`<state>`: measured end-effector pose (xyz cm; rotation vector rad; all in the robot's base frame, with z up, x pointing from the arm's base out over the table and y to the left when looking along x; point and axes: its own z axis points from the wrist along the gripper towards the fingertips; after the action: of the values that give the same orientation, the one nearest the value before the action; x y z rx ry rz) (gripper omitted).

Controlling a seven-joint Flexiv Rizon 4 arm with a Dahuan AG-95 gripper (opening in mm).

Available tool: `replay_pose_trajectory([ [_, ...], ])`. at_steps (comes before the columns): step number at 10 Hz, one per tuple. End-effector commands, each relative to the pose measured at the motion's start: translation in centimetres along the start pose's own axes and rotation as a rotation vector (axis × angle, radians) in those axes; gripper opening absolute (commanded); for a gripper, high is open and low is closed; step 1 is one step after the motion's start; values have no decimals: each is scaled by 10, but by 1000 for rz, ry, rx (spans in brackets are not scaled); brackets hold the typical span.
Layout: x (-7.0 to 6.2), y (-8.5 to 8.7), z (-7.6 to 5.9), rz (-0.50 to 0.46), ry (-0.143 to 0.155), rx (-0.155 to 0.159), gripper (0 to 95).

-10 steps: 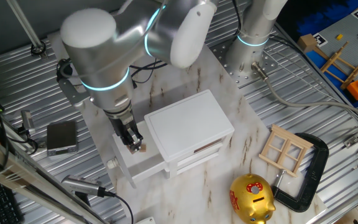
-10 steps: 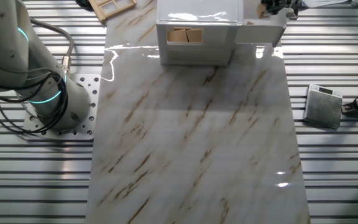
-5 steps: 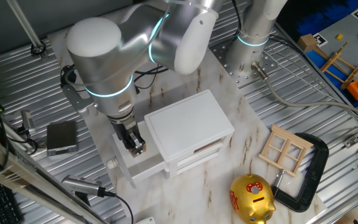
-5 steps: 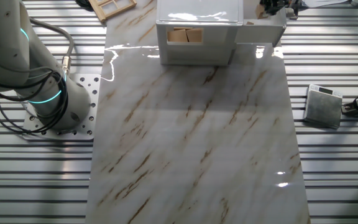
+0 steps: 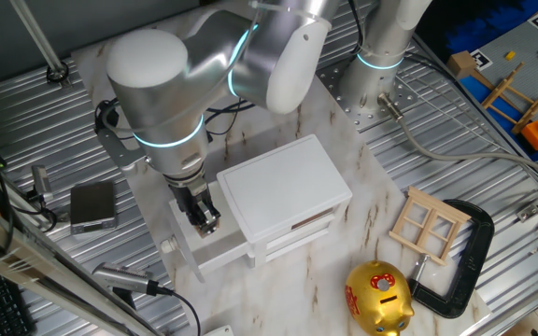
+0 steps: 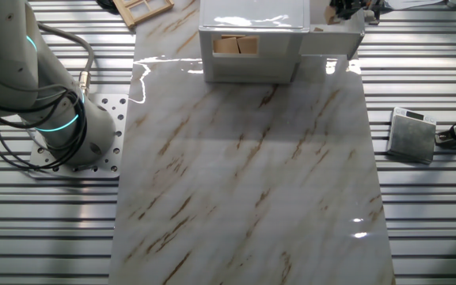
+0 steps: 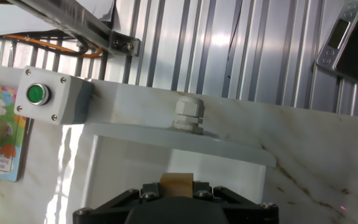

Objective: Put things in the drawer

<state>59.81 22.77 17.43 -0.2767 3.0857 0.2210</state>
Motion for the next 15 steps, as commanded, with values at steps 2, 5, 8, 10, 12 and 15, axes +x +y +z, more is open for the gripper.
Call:
replay_pose_trajectory([
  [2,0,-1,2,-4,-7,2,0],
  [5,0,-2,3,-15,-11,3,190],
  [8,0,-2,3,-22,-14,3,190],
  [10,0,-2,3,-26,-19,4,380],
  [12,0,-2,3,-30,-20,5,380],
  [15,0,-2,3,-42,-18,6,380],
])
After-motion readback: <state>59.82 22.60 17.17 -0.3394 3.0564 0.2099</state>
